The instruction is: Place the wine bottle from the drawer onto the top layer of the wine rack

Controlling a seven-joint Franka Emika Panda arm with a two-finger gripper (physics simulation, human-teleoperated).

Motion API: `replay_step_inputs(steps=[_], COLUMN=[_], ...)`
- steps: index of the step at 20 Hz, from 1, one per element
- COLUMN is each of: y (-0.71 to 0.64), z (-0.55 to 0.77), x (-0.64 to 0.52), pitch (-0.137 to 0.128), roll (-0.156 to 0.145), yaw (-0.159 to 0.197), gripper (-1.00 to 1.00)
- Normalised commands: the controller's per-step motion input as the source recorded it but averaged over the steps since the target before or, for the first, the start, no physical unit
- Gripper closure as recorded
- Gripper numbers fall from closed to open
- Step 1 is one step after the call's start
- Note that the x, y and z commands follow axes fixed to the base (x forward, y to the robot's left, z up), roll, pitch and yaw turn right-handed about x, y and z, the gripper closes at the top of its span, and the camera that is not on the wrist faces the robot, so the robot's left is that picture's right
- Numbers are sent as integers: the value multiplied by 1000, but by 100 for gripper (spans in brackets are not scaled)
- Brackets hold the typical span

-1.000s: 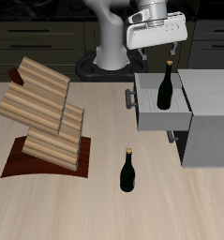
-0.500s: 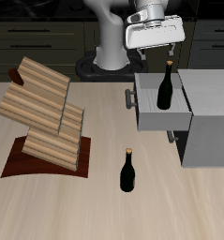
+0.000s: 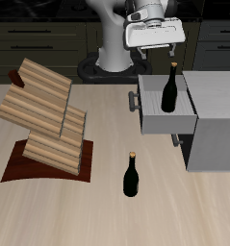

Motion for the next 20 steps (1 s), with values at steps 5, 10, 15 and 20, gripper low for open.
replay_step_inputs(steps=[5, 10, 15, 20], y=[-44, -16, 49, 183], z=[69, 53, 100, 51], x=[203, 88, 168, 34], pitch=[-4, -14, -4, 5], roll=[-42, -35, -29, 27], yaw=[-20, -35, -56, -18], gripper=[-100, -100, -100, -100])
